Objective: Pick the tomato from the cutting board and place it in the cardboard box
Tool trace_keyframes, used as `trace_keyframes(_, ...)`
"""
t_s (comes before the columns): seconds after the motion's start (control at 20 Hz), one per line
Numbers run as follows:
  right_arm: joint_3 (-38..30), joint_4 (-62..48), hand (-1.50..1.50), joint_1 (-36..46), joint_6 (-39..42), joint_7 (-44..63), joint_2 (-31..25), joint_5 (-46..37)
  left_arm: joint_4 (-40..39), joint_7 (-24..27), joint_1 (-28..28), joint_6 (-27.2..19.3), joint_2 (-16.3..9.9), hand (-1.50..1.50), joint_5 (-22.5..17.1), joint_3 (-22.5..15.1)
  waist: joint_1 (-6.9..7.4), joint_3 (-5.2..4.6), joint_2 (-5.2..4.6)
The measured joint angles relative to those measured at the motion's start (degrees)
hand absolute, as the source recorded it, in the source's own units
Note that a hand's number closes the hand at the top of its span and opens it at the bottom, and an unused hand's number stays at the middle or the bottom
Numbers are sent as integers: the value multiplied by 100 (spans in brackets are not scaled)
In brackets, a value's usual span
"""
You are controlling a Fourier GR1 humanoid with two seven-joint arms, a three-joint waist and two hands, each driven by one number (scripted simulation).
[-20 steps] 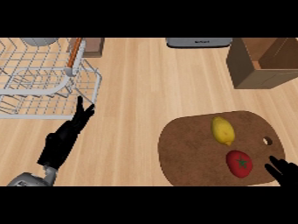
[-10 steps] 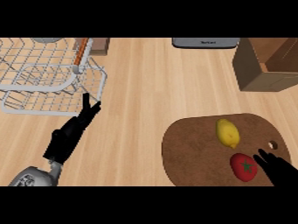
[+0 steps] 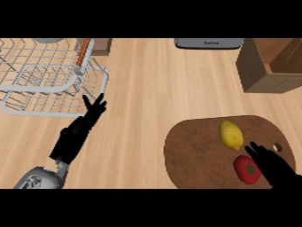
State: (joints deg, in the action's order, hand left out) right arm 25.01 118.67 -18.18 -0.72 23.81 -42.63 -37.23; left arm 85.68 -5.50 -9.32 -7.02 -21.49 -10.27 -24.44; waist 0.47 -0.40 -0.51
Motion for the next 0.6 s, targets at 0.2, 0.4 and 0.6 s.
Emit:
trace_keyframes(0.2,57,-193,-150,116,-67,-150,186,-160,-168,173,-47,94,79,0,10,84,-33,0,5)
trace_keyframes(0.4,66,-471,-150,230,-15,-186,333,-286,-162,241,-40,194,83,0,33,172,-35,2,10)
trace_keyframes(0.6,46,-701,-150,444,193,-196,466,-272,-95,166,-27,219,114,0,86,213,-21,0,7)
